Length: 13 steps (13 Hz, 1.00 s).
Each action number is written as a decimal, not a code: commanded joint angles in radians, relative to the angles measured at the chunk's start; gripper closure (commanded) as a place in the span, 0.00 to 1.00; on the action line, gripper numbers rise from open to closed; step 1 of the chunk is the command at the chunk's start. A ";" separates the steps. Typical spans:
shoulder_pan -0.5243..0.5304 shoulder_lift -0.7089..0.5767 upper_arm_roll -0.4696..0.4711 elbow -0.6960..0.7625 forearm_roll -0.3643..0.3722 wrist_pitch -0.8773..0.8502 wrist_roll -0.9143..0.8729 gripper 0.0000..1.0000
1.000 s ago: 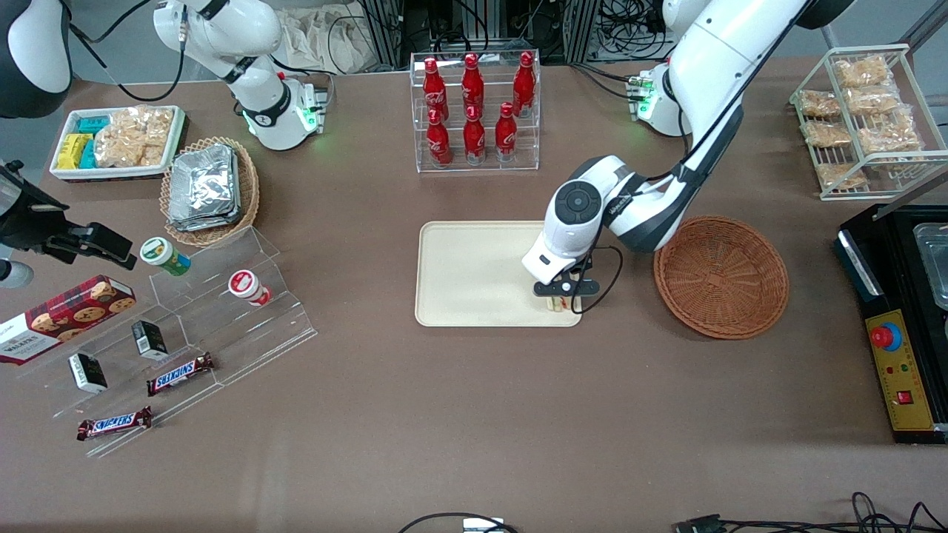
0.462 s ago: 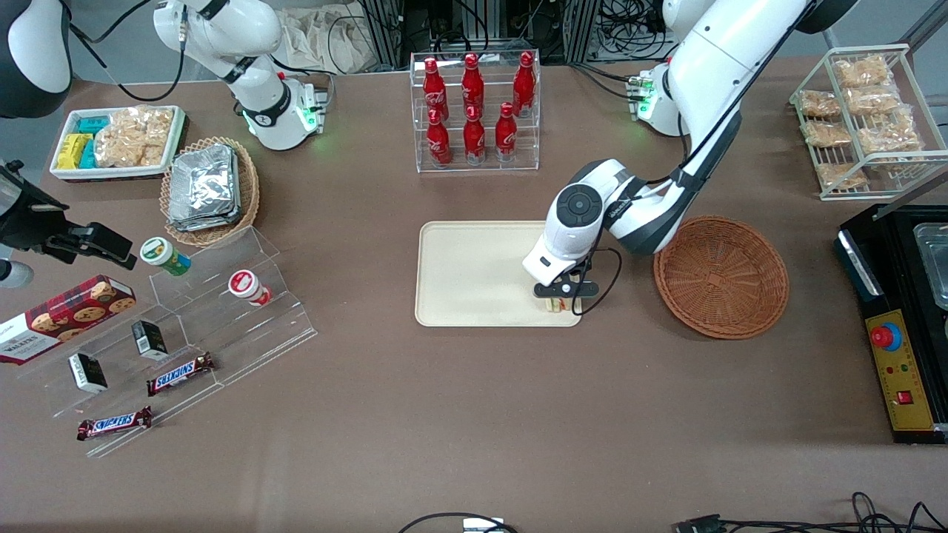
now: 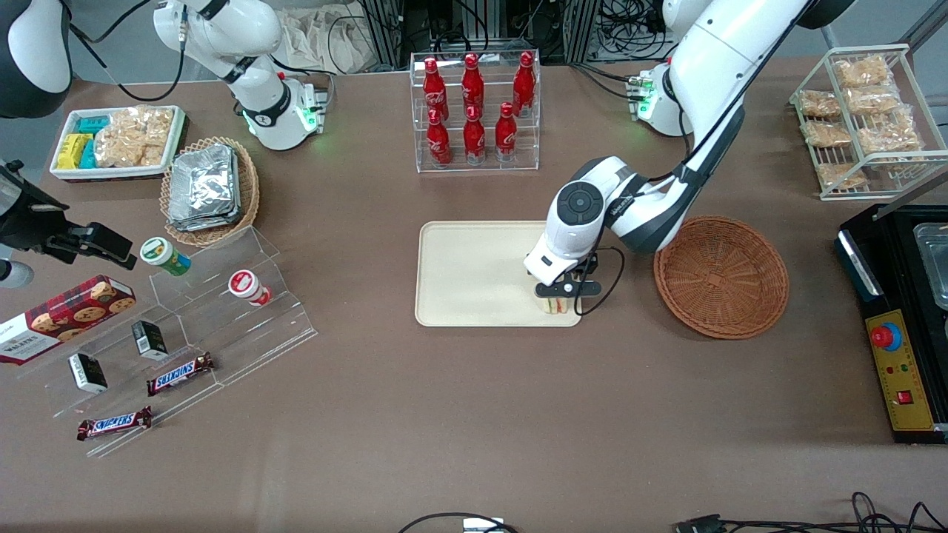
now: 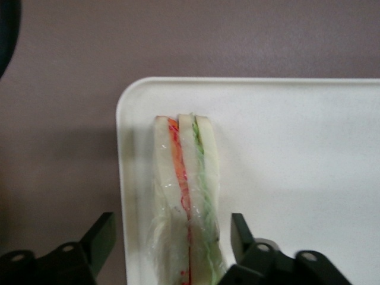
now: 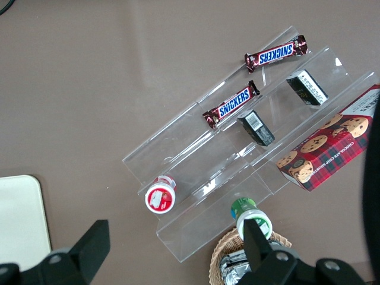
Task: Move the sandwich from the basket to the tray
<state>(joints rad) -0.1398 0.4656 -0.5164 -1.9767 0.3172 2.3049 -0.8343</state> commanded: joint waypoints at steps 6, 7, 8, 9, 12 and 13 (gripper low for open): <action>0.012 -0.194 0.034 0.356 -0.092 -0.631 0.139 0.00; 0.012 -0.226 0.082 0.386 -0.111 -0.680 0.193 0.00; 0.012 -0.279 0.151 0.386 -0.142 -0.700 0.309 0.00; 0.011 -0.324 0.238 0.380 -0.173 -0.705 0.443 0.00; 0.006 -0.399 0.439 0.374 -0.248 -0.736 0.644 0.00; 0.006 -0.407 0.485 0.374 -0.250 -0.736 0.673 0.00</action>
<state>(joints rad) -0.1180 0.0912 -0.0960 -1.5841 0.0905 1.5812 -0.2160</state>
